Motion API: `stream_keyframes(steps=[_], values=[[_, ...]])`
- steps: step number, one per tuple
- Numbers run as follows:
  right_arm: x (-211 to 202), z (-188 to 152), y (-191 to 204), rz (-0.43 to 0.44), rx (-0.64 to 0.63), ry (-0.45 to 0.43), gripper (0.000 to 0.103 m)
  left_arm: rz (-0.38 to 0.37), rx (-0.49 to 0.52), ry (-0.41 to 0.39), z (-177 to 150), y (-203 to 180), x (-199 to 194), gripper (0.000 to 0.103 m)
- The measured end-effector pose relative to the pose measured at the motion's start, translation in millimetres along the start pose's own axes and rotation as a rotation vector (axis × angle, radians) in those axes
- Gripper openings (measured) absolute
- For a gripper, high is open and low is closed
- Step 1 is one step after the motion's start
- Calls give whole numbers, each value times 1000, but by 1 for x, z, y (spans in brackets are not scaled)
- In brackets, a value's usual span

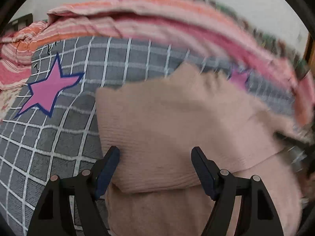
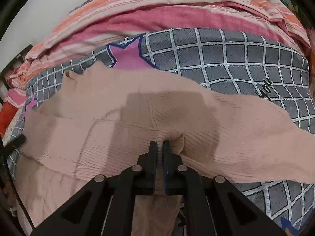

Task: Fold small clothes

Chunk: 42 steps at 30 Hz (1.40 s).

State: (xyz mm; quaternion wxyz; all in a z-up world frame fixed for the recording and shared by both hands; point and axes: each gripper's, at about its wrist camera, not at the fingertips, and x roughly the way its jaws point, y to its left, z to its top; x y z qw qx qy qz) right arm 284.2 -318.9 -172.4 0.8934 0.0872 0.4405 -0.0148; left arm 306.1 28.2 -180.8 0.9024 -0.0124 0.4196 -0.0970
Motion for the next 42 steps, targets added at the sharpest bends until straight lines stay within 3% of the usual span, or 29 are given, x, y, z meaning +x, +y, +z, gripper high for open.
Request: stream_keyframes(steps=[3, 5, 10, 12, 15, 17, 21, 28, 29, 31, 32, 33, 34, 42], values=[[-14, 0, -7, 11, 22, -19, 18, 34, 46, -7, -2, -7, 1, 77], [-34, -1, -14, -46, 1, -36, 28, 37, 46, -10, -3, -10, 0, 77], [-103, -9, -71, -186, 30, -171, 66, 53, 30, -15, -2, -7, -3, 89], [-125, -19, -106, -239, 63, -196, 74, 53, 10, -11, -1, -2, -3, 89], [-143, -45, -159, -315, 120, -194, 75, 38, -22, -8, 0, 5, -2, 89], [-144, -63, -191, -324, 183, -165, 75, 28, -40, -11, 0, 8, -3, 89], [-128, -90, -241, -242, 344, -106, 67, 28, -55, -6, 3, 10, 0, 89], [-113, -82, -277, -234, 488, -141, 64, 35, -59, 7, 4, 10, 5, 89], [-109, -80, -284, -232, 506, -130, 62, 38, -57, 8, 4, 10, 5, 89], [-107, -77, -297, -243, 530, -129, 42, 40, -53, 10, 4, 10, 6, 89], [-106, -75, -300, -255, 530, -127, 34, 40, -53, 10, 4, 10, 6, 89], [-106, -74, -301, -262, 526, -126, 14, 38, -54, 10, 5, 10, 5, 89], [-106, -72, -302, -250, 516, -132, 9, 35, -56, 9, 5, 10, 6, 89], [-141, -39, -250, -401, 310, -244, 6, 1, -88, -17, 4, 20, -4, 89]])
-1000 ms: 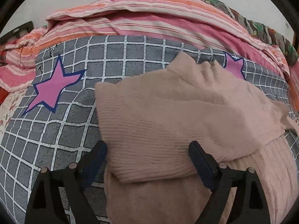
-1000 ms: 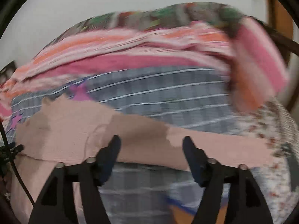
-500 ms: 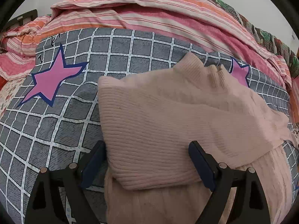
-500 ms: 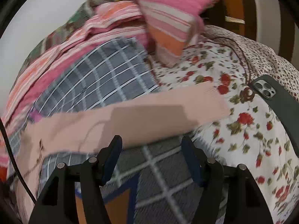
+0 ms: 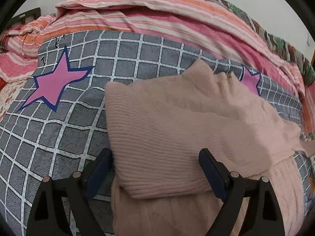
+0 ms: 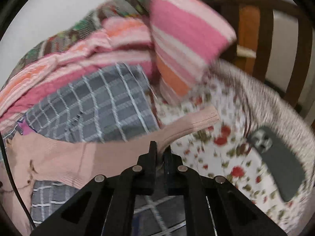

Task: Fold small clothes

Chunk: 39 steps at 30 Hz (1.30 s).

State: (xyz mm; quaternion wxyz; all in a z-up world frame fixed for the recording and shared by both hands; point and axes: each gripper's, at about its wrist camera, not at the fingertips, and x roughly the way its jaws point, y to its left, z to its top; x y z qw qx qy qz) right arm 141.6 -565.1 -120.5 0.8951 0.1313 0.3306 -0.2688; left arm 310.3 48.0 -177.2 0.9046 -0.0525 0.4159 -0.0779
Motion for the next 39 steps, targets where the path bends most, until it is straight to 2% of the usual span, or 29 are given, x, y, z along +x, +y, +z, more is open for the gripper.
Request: stream_keyframes(steps=[3, 6, 8, 12, 16, 18, 21, 23, 25, 28, 29, 31, 32, 33, 34, 37, 39], values=[[-31, 14, 29, -4, -53, -78, 6, -17, -31, -32, 1, 7, -10, 89], [-65, 29, 72, -24, -141, -174, 6, -65, -58, -60, 3, 14, -24, 89], [-83, 35, 104, -14, -194, -221, 5, -63, -60, -83, 4, 19, -33, 89], [-117, 38, 184, 66, -292, -288, 5, -70, -115, -113, 5, 40, -46, 89], [-141, 25, 273, 206, -387, -296, 5, -91, -252, -138, 4, 75, -56, 89], [-148, 12, 320, 294, -431, -278, 5, -103, -287, -157, 3, 90, -62, 89], [-149, -21, 392, 462, -497, -192, 5, -67, -307, -185, 2, 103, -68, 89], [-142, -50, 431, 545, -542, -120, 5, -31, -313, -191, 1, 108, -67, 89], [-125, -84, 468, 614, -580, -28, 5, 2, -300, -193, 1, 108, -63, 89], [-99, -123, 497, 626, -611, 107, 6, -10, -267, -174, 1, 103, -60, 89], [-89, -133, 502, 632, -609, 148, 8, -20, -262, -171, 1, 102, -58, 89], [-79, -143, 510, 644, -619, 205, 29, -41, -255, -157, 0, 100, -57, 89], [-79, -144, 510, 648, -630, 219, 35, -53, -251, -149, 0, 98, -56, 89], [-80, -142, 507, 653, -635, 212, 46, -68, -248, -142, 0, 97, -55, 89], [-88, -138, 498, 657, -632, 175, 56, -91, -243, -135, -1, 94, -53, 89], [-105, -121, 459, 653, -601, 69, 77, -160, -209, -92, -2, 81, -47, 88], [-111, -105, 429, 619, -566, 1, 78, -191, -175, -66, -5, 69, -43, 83]])
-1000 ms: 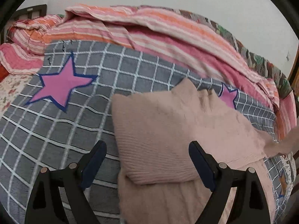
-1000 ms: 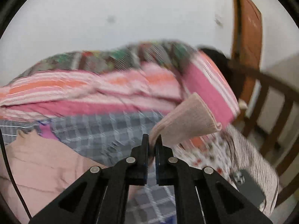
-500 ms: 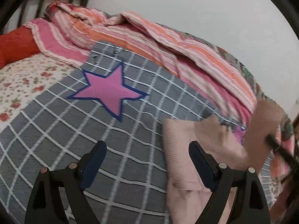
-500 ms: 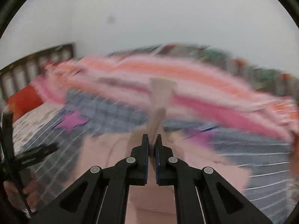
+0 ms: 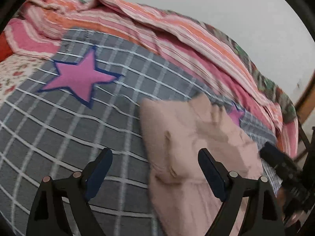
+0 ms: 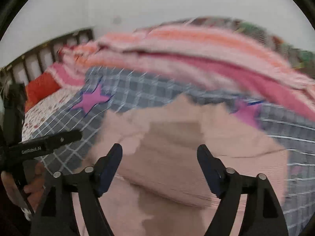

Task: Fold small clothes

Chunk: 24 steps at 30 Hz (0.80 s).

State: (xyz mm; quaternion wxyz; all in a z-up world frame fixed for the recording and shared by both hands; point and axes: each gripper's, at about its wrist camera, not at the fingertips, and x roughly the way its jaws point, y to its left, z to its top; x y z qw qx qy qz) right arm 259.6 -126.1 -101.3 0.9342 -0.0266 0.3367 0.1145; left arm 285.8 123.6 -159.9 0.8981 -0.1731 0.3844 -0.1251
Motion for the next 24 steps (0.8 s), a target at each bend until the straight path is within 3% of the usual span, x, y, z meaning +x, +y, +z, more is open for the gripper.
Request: stream_keyframes(steps=[5, 7, 13, 17, 18, 19, 24], values=[[-33, -19, -72, -217, 40, -18, 78, -56, 57, 55, -10, -23, 12, 62], [-34, -31, -105, -285, 96, 16, 78, -85, 55, 83, -13, -28, 19, 45], [-33, -55, -165, -262, 267, 67, 76, -38, 79, 97, -17, -35, 32, 45], [-33, -62, -176, -270, 285, 74, 76, -20, 65, 89, -15, -35, 37, 45], [-31, -64, -179, -272, 292, 79, 76, -8, 72, 81, -14, -37, 38, 36], [-30, -65, -183, -269, 301, 83, 76, 1, 80, 74, -14, -40, 39, 13], [-30, -63, -180, -256, 304, 66, 76, 24, 120, -30, -9, -49, 31, 9]])
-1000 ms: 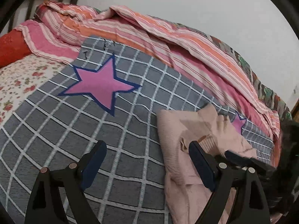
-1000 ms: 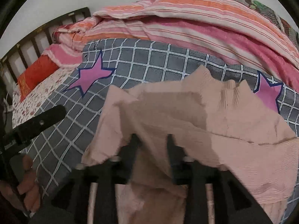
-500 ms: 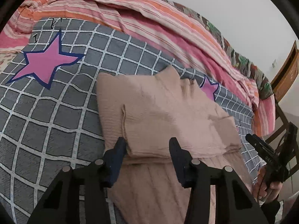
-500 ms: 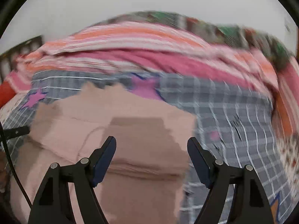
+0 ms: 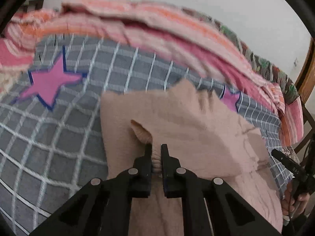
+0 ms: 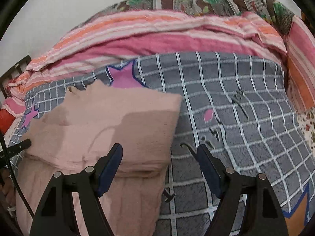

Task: Fold small clothes

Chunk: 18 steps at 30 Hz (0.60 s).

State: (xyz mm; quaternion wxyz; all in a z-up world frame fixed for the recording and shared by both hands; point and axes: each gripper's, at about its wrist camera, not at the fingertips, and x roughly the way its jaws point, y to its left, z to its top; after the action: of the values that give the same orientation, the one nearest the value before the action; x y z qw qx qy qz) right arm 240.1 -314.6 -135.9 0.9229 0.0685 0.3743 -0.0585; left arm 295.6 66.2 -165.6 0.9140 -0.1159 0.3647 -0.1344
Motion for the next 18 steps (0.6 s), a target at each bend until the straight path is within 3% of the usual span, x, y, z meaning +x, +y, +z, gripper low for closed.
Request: stream_keyframes(steps=[2, 4, 6, 8, 11, 12, 13, 18], values=[[-3, 5, 3, -15, -23, -27, 76, 29, -31, -18, 5, 6, -5, 9], [2, 8, 2, -24, -14, -26, 77, 53, -47, 19, 3, 11, 2, 9], [16, 7, -3, -36, 6, 25, 77, 89, -20, 92, -2, 11, 14, 13], [33, 3, -8, -61, 28, 92, 77, 107, 14, 93, -3, 7, 13, 14], [41, 1, -17, -34, 75, 133, 77, 168, 45, 35, -1, 2, 1, 33], [39, 2, -17, -35, 82, 125, 77, 190, 54, 16, 0, 0, 0, 48], [35, 3, -18, -46, 86, 109, 77, 197, 58, 16, 0, 0, 1, 56], [35, 1, -15, -77, 71, 105, 77, 227, 92, 71, -8, -1, 18, 56]])
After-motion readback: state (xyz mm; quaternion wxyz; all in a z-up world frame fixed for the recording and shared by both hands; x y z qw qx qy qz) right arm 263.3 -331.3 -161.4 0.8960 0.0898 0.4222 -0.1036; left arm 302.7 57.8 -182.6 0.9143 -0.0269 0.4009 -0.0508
